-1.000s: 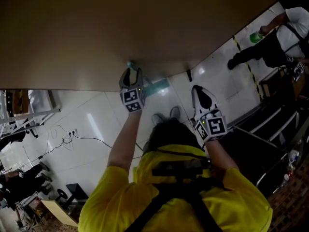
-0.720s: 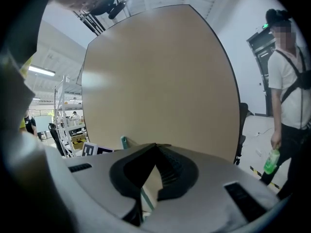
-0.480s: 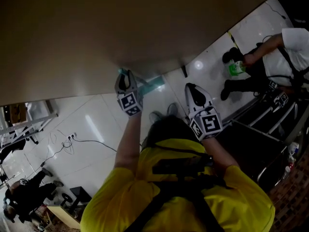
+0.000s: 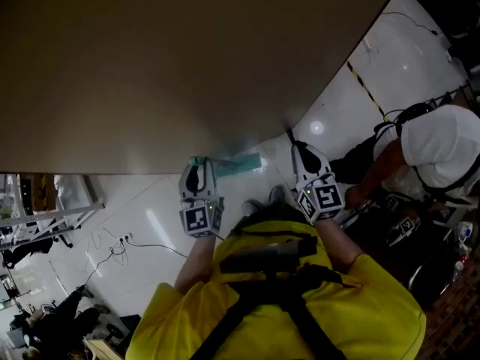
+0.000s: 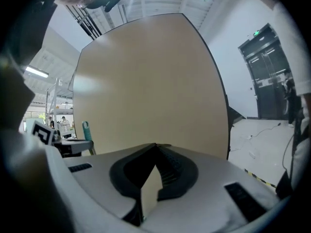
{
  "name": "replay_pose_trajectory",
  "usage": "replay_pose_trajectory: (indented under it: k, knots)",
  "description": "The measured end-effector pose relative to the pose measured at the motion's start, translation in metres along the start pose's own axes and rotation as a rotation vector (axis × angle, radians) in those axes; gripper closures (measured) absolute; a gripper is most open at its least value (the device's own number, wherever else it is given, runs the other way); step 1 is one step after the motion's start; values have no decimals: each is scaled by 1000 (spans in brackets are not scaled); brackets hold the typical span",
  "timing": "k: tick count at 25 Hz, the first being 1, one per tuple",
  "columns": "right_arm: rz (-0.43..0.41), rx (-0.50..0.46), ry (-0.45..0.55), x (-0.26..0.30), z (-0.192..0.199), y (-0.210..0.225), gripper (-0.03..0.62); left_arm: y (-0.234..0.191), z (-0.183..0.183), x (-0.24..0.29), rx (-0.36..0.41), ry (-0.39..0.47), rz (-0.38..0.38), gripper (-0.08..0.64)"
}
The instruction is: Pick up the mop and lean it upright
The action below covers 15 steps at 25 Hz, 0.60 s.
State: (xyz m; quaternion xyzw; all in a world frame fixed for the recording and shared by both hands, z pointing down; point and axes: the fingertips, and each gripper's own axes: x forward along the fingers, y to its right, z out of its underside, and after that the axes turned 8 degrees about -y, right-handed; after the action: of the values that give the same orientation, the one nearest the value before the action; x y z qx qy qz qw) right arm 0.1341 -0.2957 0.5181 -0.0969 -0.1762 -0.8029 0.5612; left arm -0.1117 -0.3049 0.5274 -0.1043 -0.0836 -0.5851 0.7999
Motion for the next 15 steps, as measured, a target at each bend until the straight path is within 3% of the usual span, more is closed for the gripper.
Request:
replay_pose_trajectory:
  k: [4, 7, 11, 15]
  knots:
    - [37, 17, 56, 3, -29, -1, 586, -9, -93, -37, -5, 130, 47, 460]
    - [54, 26, 91, 2, -42, 7, 586, -1, -136, -59, 9, 188, 97, 462]
    - [91, 51, 137, 0, -56, 19, 586, 13, -166, -64, 29, 212, 166, 462]
    - [161, 94, 170, -12, -60, 29, 586, 15, -162, -61, 33, 179, 228, 462]
